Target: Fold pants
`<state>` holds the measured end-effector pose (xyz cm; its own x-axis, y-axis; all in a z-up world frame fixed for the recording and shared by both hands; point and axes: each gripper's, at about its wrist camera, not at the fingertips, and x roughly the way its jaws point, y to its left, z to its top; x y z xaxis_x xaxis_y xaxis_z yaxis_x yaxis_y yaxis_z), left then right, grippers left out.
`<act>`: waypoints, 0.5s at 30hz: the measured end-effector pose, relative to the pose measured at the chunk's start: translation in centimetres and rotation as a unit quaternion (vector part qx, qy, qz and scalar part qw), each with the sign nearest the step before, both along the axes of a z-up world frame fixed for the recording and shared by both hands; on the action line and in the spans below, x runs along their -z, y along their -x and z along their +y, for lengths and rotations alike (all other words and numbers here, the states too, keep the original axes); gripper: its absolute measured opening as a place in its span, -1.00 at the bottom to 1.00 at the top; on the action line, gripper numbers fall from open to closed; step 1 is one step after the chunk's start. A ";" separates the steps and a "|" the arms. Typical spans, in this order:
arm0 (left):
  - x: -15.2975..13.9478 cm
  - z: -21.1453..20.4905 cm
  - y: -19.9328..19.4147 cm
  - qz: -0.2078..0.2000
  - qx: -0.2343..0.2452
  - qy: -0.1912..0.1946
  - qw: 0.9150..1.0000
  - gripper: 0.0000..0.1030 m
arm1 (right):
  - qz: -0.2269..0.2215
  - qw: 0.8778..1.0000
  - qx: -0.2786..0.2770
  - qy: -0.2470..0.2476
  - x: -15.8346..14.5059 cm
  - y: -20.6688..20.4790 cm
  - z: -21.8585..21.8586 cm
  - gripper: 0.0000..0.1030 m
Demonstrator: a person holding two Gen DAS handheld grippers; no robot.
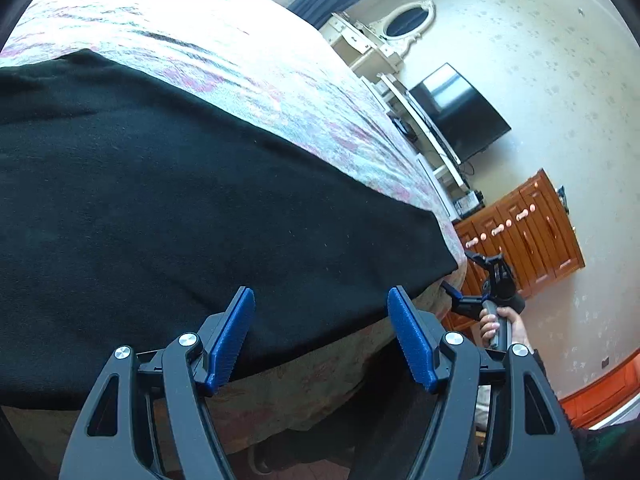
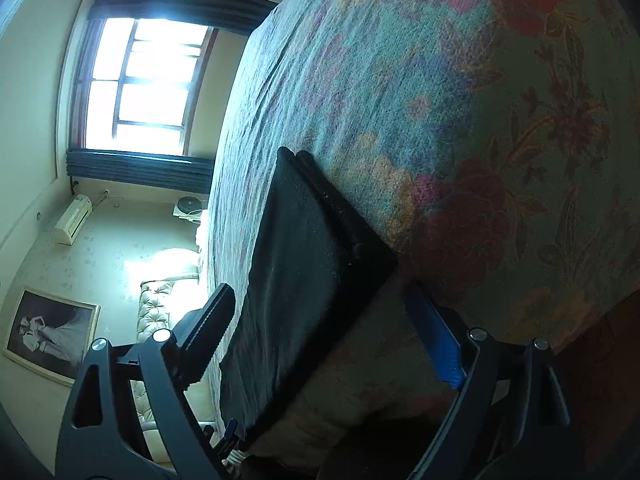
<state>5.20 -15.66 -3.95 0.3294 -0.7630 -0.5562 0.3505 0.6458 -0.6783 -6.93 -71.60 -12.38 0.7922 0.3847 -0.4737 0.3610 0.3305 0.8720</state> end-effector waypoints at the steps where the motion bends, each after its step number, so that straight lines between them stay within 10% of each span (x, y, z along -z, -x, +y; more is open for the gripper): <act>1: -0.1 1.0 -0.3 0.000 -0.016 0.003 1.000 0.35 | -0.004 1.000 0.006 -0.002 0.0 0.2 0.0 0.70; 9: 0.5 10.9 -3.9 0.049 -0.162 -0.028 0.985 0.64 | -0.013 0.999 0.039 0.022 -1.4 0.0 -0.2 0.70; 15: 2.1 16.1 -5.2 0.105 -0.182 0.088 0.974 0.65 | 0.003 0.999 0.052 0.015 -1.1 -0.8 0.5 0.70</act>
